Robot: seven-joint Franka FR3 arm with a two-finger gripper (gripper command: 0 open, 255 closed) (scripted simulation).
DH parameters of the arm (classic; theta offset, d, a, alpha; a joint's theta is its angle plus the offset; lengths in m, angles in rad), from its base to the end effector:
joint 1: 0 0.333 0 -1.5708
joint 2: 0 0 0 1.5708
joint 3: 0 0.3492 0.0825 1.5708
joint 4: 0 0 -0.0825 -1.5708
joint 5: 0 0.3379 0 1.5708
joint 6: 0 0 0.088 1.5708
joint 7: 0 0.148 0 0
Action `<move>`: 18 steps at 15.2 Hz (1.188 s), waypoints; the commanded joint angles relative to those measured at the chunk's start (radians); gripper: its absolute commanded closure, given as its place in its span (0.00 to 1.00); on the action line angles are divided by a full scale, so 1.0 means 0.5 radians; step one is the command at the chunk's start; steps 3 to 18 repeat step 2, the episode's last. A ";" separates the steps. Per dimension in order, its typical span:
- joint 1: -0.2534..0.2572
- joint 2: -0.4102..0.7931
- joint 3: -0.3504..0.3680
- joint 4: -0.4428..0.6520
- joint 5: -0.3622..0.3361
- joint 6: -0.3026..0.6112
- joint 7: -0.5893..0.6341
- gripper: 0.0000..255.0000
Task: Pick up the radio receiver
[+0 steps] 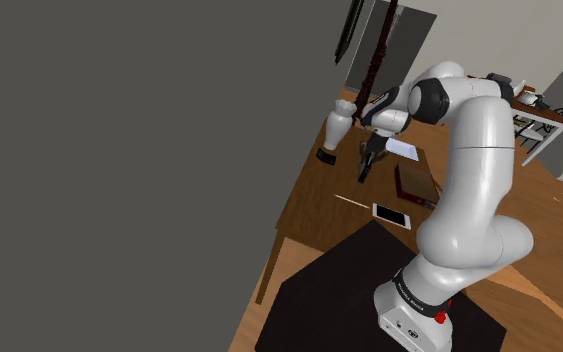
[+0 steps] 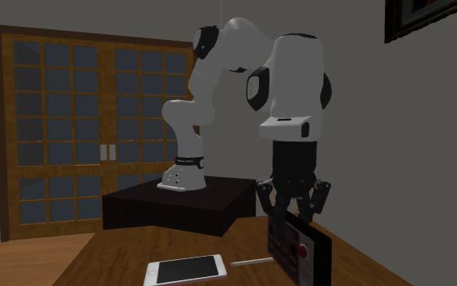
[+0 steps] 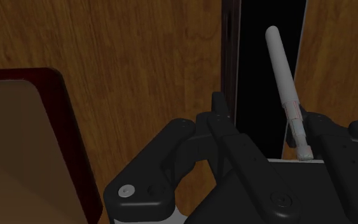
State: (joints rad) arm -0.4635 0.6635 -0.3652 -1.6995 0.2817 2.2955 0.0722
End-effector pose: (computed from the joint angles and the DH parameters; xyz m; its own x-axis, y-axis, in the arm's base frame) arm 0.4755 -0.4558 0.2431 0.5224 -0.8526 -0.0107 -0.8525 -0.5225 0.0154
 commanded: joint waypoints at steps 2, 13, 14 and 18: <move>0.002 -0.017 -0.007 0.010 -0.008 -0.026 0.004 1.00; 0.002 -0.017 -0.007 0.010 -0.008 -0.026 0.004 1.00; 0.002 -0.017 -0.007 0.010 -0.008 -0.026 0.004 1.00; 0.002 -0.017 -0.007 0.010 -0.008 -0.026 0.004 1.00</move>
